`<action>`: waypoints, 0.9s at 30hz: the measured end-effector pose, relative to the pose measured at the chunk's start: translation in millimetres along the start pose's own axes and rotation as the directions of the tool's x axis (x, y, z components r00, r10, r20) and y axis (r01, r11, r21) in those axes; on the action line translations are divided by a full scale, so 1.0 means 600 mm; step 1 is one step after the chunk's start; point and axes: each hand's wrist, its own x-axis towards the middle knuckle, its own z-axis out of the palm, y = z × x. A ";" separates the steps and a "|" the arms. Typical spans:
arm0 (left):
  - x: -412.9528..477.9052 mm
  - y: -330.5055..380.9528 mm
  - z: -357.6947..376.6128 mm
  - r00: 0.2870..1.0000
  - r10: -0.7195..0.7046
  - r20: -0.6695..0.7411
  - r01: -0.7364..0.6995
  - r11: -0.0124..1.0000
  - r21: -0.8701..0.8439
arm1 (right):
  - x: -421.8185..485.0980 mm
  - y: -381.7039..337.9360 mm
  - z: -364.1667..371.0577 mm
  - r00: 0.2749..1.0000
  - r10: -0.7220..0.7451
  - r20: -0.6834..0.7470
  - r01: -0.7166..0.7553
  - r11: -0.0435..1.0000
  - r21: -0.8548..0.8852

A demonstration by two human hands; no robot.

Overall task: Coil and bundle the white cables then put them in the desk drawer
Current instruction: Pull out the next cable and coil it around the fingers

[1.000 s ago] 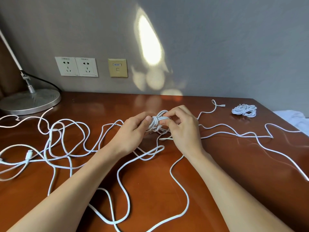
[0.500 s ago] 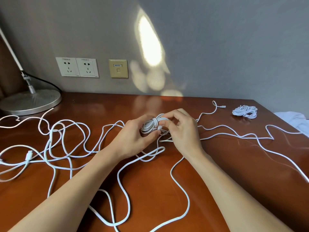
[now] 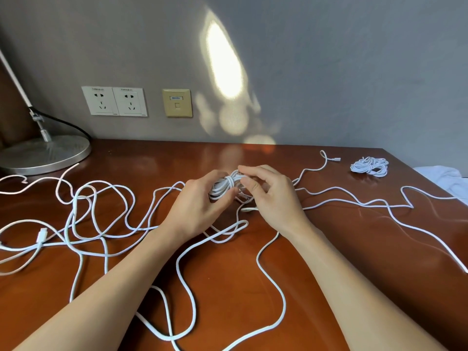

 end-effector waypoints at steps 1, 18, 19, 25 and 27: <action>0.000 -0.003 0.000 1.000 -0.007 -0.006 0.007 1.000 0.010 | 0.000 0.000 -0.001 1.000 0.013 0.005 -0.013 1.000 0.015; 0.002 -0.016 0.003 0.999 0.045 -0.003 -0.044 0.995 0.087 | 0.005 -0.003 0.001 0.963 0.268 0.029 -0.260 0.895 0.361; 0.002 -0.016 0.003 0.999 0.052 0.010 -0.053 0.996 0.077 | 0.006 0.000 0.001 0.957 0.286 0.051 -0.284 0.886 0.366; 0.002 -0.024 0.004 0.998 0.054 0.040 -0.056 0.997 0.055 | 0.010 0.009 -0.003 0.939 0.330 0.095 -0.343 0.879 0.331; 0.002 -0.026 0.004 0.998 0.025 0.058 -0.027 0.999 0.029 | 0.010 0.010 -0.003 0.932 0.346 0.105 -0.361 0.871 0.333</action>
